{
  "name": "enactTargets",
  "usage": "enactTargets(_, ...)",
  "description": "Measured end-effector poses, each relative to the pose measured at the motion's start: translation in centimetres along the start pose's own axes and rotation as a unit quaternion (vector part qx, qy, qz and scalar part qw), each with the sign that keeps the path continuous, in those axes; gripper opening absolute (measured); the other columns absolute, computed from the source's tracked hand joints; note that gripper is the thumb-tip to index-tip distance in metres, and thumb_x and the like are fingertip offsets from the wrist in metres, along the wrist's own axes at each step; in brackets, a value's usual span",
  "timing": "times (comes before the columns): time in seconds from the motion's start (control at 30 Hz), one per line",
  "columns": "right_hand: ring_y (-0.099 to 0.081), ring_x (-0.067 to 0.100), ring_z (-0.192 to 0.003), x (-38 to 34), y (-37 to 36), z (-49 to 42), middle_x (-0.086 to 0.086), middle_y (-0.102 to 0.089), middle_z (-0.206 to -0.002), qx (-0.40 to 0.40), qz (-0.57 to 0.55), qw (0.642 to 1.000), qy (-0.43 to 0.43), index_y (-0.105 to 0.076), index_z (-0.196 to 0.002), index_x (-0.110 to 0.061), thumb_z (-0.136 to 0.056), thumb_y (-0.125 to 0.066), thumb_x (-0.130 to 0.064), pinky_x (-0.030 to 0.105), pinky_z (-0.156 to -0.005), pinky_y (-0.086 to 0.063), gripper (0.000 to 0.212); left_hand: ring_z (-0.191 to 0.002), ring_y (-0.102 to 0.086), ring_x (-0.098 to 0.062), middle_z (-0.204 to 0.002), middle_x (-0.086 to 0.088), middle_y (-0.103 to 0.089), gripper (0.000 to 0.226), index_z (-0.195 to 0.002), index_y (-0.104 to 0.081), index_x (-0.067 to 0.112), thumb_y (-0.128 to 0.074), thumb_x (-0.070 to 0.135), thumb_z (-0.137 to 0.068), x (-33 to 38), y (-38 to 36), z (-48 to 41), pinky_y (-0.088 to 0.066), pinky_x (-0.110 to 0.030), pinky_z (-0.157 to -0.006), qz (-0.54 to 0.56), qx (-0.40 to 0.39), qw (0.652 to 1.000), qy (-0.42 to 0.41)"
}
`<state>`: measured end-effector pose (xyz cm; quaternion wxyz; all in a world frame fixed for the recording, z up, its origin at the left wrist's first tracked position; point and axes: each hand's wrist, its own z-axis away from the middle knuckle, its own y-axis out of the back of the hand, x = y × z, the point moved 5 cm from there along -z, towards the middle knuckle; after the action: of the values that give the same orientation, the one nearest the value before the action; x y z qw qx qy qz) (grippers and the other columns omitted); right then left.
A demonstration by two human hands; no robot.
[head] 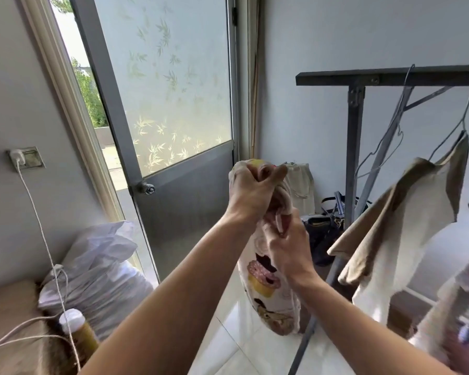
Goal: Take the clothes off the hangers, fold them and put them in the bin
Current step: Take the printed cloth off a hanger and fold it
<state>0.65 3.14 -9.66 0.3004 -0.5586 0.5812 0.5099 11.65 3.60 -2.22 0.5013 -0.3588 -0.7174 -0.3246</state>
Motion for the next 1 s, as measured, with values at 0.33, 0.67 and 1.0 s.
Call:
enactTargets(0.33, -0.074, 0.028, -0.080, -0.6, 3.7, -2.9, 0.013, -0.076, -0.091, -0.033, -0.285, 0.950, -0.121, -0.069, -0.102, -0.005, -0.094, -0.061, -0.017, 0.034, -0.066, -0.060, 0.017, -0.134, -0.045, -0.021, -0.153, -0.010, -0.041, 0.136, -0.154, -0.016, 0.011, -0.078, 0.073, -0.050, -8.5, 4.0, 2.7, -0.034, -0.032, -0.105, 0.067, -0.133, 0.980, 0.134)
enactTargets(0.67, -0.074, 0.025, -0.074, -1.8, 4.0, -3.5, 0.012, -0.076, -0.086, -0.089, -0.336, 0.924, -0.158, -0.068, -0.096, -0.006, -0.095, -0.058, -0.021, 0.033, -0.059, -0.060, 0.018, -0.099, -0.069, -0.035, -0.113, -0.021, -0.070, 0.068, -0.109, -0.069, 0.001, -0.093, 0.032, -0.053, -8.7, 2.8, 4.0, -0.058, -0.040, -0.083, 0.131, -0.247, 0.950, 0.143)
enactTargets(1.0, -0.070, 0.023, -0.067, 0.4, 5.3, -4.1, 0.010, -0.074, -0.085, -0.020, -0.274, 0.940, -0.200, -0.069, -0.097, -0.015, -0.098, -0.052, -0.037, 0.029, -0.052, -0.054, 0.028, -0.084, -0.071, -0.035, -0.103, -0.024, -0.072, 0.046, -0.103, -0.069, -0.002, -0.080, 0.029, -0.070, -6.4, 3.2, 4.1, -0.060, -0.039, -0.070, 0.150, -0.190, 0.969, 0.052)
